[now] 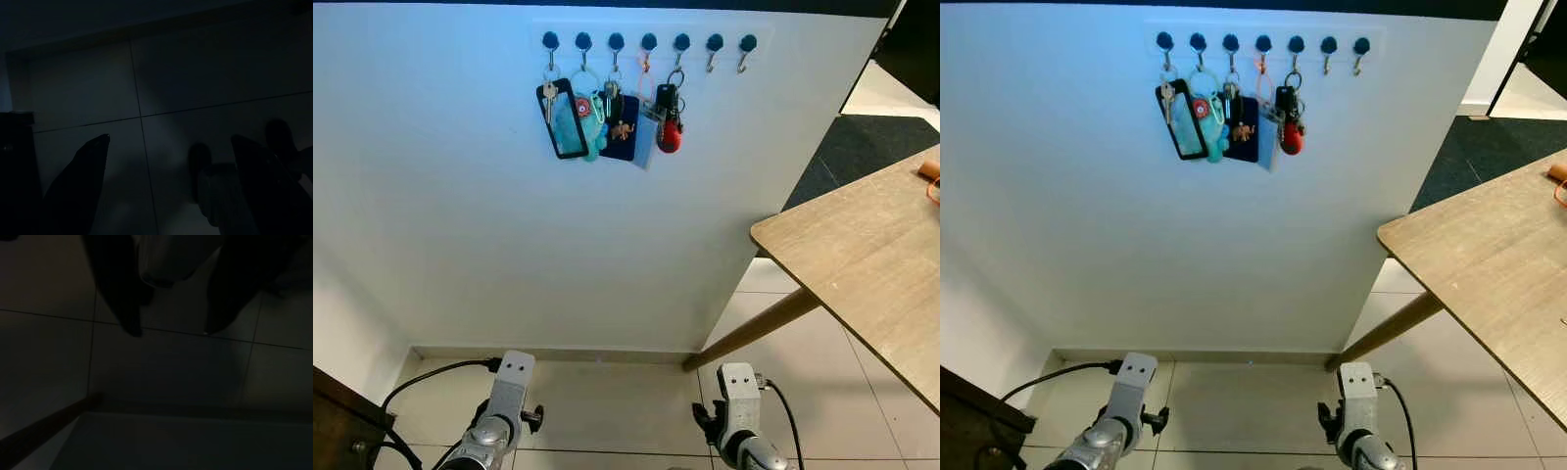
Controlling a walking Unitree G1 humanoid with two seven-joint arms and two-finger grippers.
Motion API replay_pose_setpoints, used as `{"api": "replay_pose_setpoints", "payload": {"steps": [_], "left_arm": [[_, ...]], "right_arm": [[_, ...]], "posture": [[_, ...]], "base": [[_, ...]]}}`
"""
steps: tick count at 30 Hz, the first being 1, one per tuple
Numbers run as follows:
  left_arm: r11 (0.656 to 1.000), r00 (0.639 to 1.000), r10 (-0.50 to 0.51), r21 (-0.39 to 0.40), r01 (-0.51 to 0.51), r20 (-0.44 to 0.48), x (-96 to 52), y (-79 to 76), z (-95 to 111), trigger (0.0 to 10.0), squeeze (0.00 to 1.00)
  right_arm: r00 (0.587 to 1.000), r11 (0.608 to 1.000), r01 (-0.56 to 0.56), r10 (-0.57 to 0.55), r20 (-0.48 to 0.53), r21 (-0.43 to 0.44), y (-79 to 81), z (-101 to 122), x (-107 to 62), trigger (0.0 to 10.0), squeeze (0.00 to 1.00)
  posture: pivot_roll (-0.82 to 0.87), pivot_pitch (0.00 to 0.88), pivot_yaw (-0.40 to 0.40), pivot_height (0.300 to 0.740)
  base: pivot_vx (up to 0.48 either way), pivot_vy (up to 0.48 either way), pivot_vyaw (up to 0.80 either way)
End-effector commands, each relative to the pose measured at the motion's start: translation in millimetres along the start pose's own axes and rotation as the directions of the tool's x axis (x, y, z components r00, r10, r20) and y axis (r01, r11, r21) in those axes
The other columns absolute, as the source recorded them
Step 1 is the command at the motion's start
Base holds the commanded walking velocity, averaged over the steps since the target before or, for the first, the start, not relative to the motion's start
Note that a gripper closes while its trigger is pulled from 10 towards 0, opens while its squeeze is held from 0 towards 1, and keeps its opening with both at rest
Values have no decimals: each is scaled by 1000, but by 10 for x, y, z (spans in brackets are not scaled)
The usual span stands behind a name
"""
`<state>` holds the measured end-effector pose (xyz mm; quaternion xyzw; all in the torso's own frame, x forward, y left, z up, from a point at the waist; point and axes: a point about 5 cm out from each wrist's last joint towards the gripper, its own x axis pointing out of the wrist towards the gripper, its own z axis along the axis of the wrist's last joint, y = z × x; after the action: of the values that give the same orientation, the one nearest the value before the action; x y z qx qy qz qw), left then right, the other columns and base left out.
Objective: Hang keys on a hook
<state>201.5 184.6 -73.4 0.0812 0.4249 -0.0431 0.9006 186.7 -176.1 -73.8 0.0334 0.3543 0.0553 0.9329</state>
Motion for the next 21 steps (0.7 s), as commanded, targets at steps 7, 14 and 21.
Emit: {"api": "replay_pose_setpoints", "payload": {"steps": [7, 14, 21], "left_arm": [[999, 1000, -21, -24, 20, -1, -1, -60, -21, 0, 0], [1000, 1000, -1, 4, 1, -12, -1, -52, -31, 10000, 0], [999, 999, -54, 2, 54, -4, 3, -111, -15, 10000, 1000]], "right_arm": [[1000, 1000, -17, 17, -18, 18, 10, -38, -9, 0, 0], [1000, 1000, 3, -3, -25, -6, -3, -41, -10, 4078, 0], [999, 1000, -24, 24, -28, 6, 10, -58, -17, 10000, 1000]], "posture": [[39, 55, -28, 740], [38, 55, -28, 740], [38, 56, -27, 740]], "base": [[0, 0, 0], [0, 0, 0], [0, 0, 0]]}}
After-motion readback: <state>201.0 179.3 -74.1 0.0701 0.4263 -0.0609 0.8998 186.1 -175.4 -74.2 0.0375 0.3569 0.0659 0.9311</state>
